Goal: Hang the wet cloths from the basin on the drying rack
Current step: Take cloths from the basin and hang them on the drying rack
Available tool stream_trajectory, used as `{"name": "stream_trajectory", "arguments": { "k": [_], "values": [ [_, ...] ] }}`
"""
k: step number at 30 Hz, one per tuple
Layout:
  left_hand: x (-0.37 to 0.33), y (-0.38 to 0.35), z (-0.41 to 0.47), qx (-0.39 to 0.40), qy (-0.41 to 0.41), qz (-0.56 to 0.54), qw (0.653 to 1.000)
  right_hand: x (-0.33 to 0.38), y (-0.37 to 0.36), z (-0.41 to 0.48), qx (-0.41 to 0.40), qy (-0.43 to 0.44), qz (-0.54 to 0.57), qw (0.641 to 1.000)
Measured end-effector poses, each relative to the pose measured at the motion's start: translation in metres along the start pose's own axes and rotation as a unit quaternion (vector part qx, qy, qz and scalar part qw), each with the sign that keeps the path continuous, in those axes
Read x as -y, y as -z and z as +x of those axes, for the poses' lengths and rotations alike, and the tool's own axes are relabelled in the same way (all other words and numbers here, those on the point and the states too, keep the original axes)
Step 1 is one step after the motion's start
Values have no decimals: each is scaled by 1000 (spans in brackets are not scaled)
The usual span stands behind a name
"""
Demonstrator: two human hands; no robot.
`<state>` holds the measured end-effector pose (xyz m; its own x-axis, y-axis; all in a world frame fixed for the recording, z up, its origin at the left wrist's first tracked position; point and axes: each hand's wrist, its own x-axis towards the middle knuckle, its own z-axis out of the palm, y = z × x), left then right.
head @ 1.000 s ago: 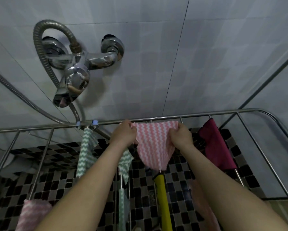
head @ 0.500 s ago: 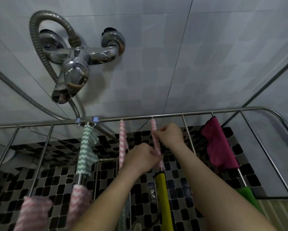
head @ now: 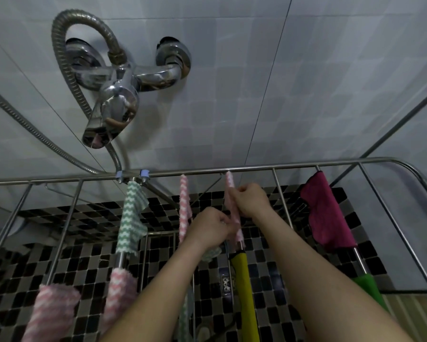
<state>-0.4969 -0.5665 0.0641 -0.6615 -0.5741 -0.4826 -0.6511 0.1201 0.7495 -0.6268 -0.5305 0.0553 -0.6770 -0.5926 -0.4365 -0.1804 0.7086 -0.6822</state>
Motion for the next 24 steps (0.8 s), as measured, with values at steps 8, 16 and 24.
{"name": "stream_trajectory", "arguments": {
  "k": [8,16,24],
  "values": [
    [-3,31,-18,-34,-11,-222,974,7,27,-24,-72,79,-33,994],
    [-27,51,-51,39,-72,-593,801,0,26,-98,294,73,266,915],
    [-25,53,-66,47,-113,-599,792,-7,38,-126,229,99,347,904]
  ]
}}
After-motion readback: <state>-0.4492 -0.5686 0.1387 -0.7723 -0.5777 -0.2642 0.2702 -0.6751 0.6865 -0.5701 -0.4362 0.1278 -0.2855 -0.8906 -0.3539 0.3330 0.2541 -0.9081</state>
